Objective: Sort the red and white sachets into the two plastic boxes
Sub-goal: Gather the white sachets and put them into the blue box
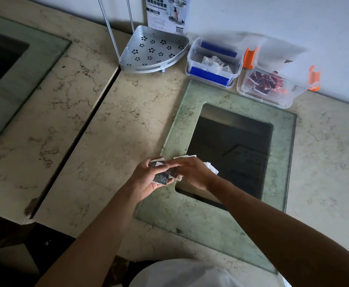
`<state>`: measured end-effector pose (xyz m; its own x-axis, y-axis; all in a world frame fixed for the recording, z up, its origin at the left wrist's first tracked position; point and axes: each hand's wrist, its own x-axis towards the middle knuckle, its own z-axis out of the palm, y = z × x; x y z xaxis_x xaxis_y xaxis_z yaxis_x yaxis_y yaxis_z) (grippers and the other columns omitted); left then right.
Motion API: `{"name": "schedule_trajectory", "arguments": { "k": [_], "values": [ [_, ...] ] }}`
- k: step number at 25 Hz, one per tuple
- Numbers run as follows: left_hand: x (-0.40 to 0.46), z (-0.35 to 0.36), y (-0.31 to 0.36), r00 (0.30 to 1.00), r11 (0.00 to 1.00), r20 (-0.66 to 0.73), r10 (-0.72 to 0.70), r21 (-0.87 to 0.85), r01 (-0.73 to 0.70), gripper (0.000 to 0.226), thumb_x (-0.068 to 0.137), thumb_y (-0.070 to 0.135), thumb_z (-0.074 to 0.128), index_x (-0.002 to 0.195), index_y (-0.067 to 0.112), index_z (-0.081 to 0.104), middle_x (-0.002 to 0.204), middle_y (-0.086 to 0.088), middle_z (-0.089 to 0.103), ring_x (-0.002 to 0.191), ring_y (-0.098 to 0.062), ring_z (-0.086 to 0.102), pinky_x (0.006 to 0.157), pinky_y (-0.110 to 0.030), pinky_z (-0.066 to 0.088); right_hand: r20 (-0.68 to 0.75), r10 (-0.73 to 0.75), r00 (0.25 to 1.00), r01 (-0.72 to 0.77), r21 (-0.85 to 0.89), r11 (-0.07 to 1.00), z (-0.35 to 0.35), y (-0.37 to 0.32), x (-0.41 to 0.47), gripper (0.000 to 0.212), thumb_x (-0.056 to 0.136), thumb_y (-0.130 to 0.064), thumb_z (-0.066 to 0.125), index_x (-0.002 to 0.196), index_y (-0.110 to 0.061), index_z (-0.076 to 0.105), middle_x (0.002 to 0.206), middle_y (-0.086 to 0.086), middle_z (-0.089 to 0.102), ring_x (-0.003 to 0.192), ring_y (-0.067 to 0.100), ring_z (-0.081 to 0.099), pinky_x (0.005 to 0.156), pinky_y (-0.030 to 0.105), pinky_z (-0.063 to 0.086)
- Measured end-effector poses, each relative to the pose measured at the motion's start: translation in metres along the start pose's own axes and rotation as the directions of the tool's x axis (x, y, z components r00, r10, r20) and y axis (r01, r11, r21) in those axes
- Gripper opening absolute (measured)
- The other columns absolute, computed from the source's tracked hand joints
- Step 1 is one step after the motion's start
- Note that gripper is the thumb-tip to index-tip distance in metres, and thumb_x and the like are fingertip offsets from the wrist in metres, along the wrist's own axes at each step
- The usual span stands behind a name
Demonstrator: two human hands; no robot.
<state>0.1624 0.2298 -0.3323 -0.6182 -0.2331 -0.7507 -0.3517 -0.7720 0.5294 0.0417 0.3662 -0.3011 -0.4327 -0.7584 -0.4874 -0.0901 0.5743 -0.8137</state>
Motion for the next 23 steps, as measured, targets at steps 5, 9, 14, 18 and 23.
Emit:
{"name": "schedule_trajectory", "arguments": {
  "k": [5,9,14,18,23],
  "values": [
    [-0.002,-0.002,-0.002,0.988,0.994,-0.137,0.074,-0.074,-0.085,0.047,0.075,-0.026,0.058,0.115,-0.003,0.062,0.096,-0.025,0.066,0.080,-0.038,0.065,0.056,-0.040,0.057,-0.208,-0.078,0.975,-0.048,-0.538,0.842,-0.001,0.025,0.009,0.046,0.087,-0.026,0.071,0.131,-0.023,0.061,0.123,0.005,0.051,0.116,0.022,0.047,0.099,0.038,0.050],
    [-0.002,-0.002,-0.002,0.976,0.995,-0.193,0.096,-0.012,-0.100,0.048,0.074,-0.024,0.055,0.119,-0.008,0.059,0.101,-0.028,0.062,0.078,-0.039,0.059,0.052,-0.036,0.051,-0.202,-0.099,0.974,-0.052,-0.634,0.772,0.000,0.035,0.007,0.057,0.084,-0.036,0.074,0.136,-0.025,0.055,0.126,0.004,0.047,0.118,0.023,0.045,0.100,0.039,0.048],
    [-0.002,-0.001,-0.001,0.972,0.994,-0.208,0.108,0.024,-0.106,0.046,0.074,-0.024,0.055,0.115,-0.004,0.061,0.101,-0.027,0.062,0.072,-0.037,0.060,0.051,-0.035,0.051,-0.277,-0.080,0.958,-0.067,-0.486,0.871,-0.004,0.033,0.006,0.020,0.084,-0.025,0.072,0.100,-0.018,0.064,0.104,0.002,0.065,0.098,0.022,0.060,0.082,0.036,0.054],
    [0.001,0.002,-0.001,0.969,0.993,-0.216,0.118,0.015,-0.117,0.042,0.074,-0.024,0.056,0.108,-0.002,0.064,0.098,-0.026,0.065,0.074,-0.037,0.064,0.053,-0.036,0.051,-0.352,-0.105,0.930,0.018,-0.240,0.971,-0.002,0.015,0.004,0.010,0.082,-0.010,0.069,0.087,-0.013,0.061,0.085,0.000,0.064,0.075,0.013,0.061,0.063,0.028,0.051],
    [0.006,0.011,0.001,0.978,0.990,-0.165,0.125,-0.048,-0.135,0.036,0.080,-0.019,0.058,0.104,0.006,0.066,0.090,-0.021,0.069,0.074,-0.034,0.066,0.057,-0.036,0.056,-0.057,-0.115,0.992,0.103,-0.180,0.978,0.012,0.015,-0.002,0.006,0.083,-0.025,0.073,0.085,-0.029,0.069,0.118,-0.003,0.052,0.110,0.007,0.051,0.091,0.019,0.043]
  ]
}}
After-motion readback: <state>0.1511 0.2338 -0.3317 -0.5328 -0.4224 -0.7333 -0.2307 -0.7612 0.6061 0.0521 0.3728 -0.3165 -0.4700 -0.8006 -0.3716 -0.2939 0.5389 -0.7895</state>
